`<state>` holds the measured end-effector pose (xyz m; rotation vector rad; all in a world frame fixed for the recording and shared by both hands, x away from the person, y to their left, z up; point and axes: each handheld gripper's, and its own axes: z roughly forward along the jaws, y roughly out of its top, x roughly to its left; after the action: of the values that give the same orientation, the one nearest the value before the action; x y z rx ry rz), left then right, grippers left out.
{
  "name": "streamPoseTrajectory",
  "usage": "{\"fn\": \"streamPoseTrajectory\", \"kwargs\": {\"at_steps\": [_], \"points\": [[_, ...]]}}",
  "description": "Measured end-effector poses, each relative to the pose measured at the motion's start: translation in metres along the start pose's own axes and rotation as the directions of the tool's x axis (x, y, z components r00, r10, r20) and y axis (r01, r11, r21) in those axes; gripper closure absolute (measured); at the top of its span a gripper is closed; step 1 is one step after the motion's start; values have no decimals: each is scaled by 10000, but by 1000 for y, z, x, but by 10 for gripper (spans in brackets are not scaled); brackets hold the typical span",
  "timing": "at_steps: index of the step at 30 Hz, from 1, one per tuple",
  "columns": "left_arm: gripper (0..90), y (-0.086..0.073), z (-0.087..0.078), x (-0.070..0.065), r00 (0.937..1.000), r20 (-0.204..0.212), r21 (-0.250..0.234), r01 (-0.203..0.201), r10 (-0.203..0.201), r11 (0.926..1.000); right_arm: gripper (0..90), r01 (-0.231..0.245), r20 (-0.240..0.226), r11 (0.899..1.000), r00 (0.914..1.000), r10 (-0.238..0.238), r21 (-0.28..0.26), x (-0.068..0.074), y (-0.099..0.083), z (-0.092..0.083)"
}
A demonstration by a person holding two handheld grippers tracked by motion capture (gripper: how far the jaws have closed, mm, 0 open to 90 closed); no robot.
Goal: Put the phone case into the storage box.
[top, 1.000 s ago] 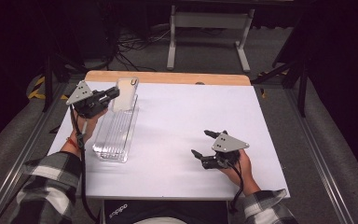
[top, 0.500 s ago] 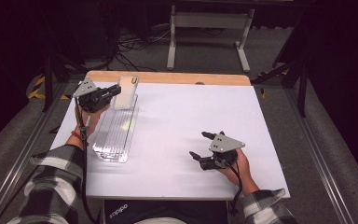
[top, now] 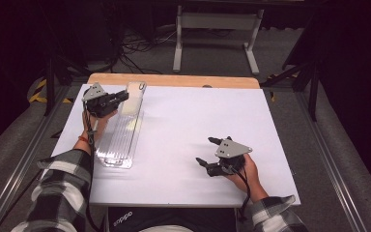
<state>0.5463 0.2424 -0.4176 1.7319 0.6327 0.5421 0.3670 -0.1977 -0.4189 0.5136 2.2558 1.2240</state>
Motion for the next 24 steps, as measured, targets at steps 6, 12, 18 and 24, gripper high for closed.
{"fn": "streamPoseTrajectory", "kwargs": {"at_steps": [6, 12, 18, 24], "points": [[813, -4, 0, 3, 9999, -30, 95, 105, -105, 9999, 212, 52, -32, 10000, 10000, -52, 61, 1, 0, 1], [811, -5, 1, 4, 9996, -276, 299, -59, 67, 9995, 215, 105, -52, 9998, 9999, -104, 165, 1, 0, 3], [811, -6, 0, 5, 9956, -910, 413, -171, 208, 9990, 216, 134, -72, 9997, 9999, -132, 185, 2, 0, 3], [791, -8, -2, 7, 9845, -1725, 745, -187, 313, 9970, 215, 152, -115, 9996, 9998, -149, 233, 2, 0, 4]]}}
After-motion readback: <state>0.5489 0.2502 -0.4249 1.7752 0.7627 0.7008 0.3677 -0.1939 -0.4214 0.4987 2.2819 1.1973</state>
